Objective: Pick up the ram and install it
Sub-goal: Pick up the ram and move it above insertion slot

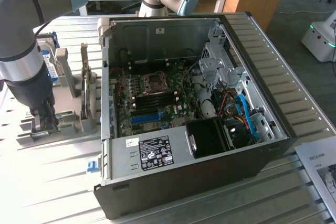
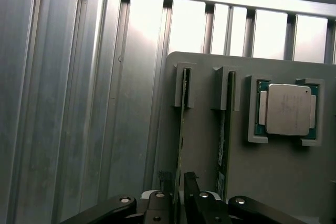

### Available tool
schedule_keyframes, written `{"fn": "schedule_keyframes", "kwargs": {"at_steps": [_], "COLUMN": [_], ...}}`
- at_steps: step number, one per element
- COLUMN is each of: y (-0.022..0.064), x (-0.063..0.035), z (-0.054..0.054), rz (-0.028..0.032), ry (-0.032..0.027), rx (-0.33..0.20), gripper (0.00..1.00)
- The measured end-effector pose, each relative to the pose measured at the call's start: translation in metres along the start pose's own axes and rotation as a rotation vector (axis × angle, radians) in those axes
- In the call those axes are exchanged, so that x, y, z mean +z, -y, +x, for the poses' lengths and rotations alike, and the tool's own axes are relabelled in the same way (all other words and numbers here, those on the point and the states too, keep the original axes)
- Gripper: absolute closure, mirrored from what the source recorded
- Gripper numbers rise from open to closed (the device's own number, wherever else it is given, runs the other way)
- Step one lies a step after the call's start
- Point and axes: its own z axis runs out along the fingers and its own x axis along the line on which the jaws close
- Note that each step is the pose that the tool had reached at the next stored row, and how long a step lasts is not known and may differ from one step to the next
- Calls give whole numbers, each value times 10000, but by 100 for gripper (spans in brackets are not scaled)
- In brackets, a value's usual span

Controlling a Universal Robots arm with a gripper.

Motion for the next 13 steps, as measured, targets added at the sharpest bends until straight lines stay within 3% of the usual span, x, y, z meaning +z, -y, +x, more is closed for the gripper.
{"fn": "schedule_keyframes", "kwargs": {"at_steps": [13], "y": [1], "x": [27], "z": [1], "rz": [-1], "ry": [0], "rx": [0], "gripper": [76]}}
